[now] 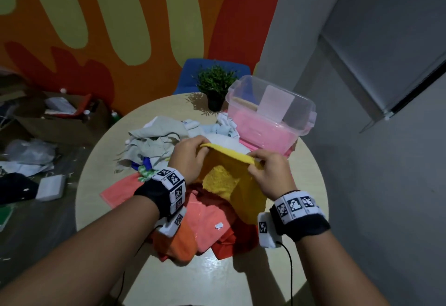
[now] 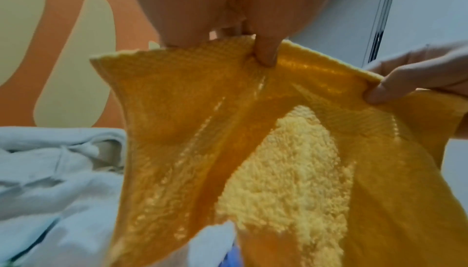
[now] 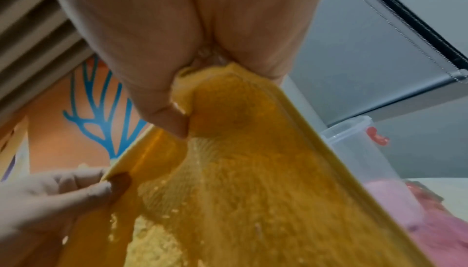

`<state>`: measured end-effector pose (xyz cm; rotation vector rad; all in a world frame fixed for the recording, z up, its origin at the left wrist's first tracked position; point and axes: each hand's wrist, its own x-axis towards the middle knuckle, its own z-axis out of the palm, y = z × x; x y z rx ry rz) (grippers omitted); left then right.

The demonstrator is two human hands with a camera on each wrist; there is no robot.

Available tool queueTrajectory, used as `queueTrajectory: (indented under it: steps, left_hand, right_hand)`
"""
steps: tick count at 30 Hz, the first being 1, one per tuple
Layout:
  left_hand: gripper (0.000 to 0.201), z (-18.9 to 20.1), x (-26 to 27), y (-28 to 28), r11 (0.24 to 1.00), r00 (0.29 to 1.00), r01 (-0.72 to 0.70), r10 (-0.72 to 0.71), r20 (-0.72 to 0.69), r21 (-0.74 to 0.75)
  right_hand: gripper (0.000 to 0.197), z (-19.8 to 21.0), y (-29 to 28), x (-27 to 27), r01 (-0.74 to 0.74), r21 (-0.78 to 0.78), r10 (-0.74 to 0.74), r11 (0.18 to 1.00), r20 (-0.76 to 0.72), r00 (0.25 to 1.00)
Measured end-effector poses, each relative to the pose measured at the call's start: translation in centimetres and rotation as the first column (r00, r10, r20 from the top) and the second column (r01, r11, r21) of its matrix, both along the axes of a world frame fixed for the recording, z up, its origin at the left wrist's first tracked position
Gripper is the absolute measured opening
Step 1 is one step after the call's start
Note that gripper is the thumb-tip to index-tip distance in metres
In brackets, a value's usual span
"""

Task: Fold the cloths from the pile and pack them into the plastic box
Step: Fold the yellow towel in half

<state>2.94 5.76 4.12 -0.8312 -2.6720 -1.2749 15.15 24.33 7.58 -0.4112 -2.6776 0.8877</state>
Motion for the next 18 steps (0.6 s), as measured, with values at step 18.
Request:
queueTrajectory:
  steps: [18]
  left_hand:
    - [0.015, 5.2, -3.0, -2.7, 0.986, 0.983, 0.162, -0.165, 0.08, 0.039]
  right_hand:
    - [0.013, 5.6, 1.7, -0.2, 0.066, 0.032, -0.049, 0.997, -0.369, 0.928]
